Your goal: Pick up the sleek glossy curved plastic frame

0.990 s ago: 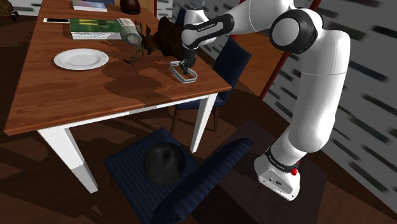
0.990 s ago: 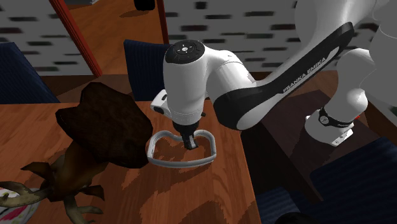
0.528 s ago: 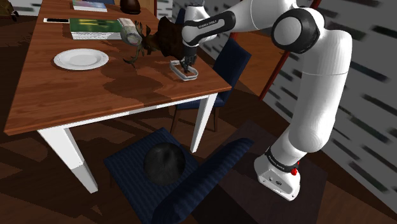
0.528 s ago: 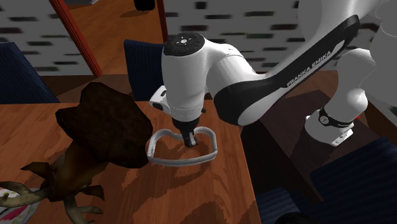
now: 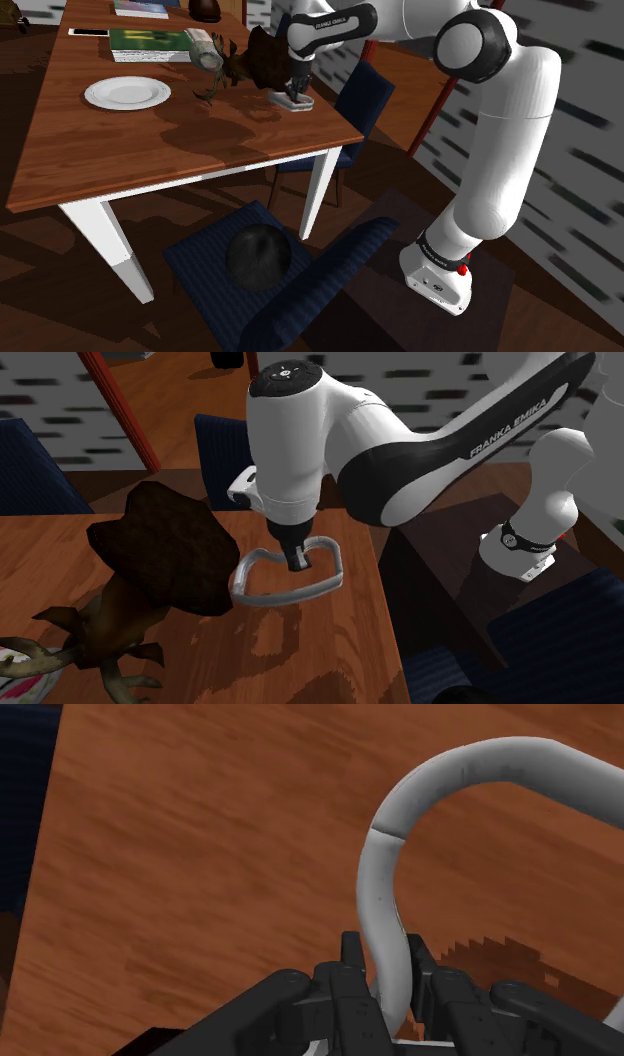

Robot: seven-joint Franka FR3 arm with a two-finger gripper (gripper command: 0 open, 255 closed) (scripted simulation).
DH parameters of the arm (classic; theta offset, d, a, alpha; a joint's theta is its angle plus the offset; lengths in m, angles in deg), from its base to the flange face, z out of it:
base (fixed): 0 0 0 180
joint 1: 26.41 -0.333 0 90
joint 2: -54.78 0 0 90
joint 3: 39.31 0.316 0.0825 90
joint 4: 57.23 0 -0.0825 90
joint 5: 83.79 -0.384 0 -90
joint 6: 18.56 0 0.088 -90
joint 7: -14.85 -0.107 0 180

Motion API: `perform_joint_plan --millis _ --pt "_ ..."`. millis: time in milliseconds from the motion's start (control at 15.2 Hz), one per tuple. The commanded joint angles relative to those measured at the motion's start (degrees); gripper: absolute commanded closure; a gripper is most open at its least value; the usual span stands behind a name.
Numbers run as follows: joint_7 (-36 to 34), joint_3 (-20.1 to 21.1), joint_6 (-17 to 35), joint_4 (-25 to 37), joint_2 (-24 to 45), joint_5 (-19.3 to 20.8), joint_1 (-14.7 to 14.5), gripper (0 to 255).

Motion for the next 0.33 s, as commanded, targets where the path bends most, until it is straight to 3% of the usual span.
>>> perform_joint_plan --millis 0,264 --pt "0.1 0.0 -1.4 1.1 -0.5 0.0 0.0 255" --pt "0.2 0.0 -2.9 2.1 -1.0 0.0 0.0 255"
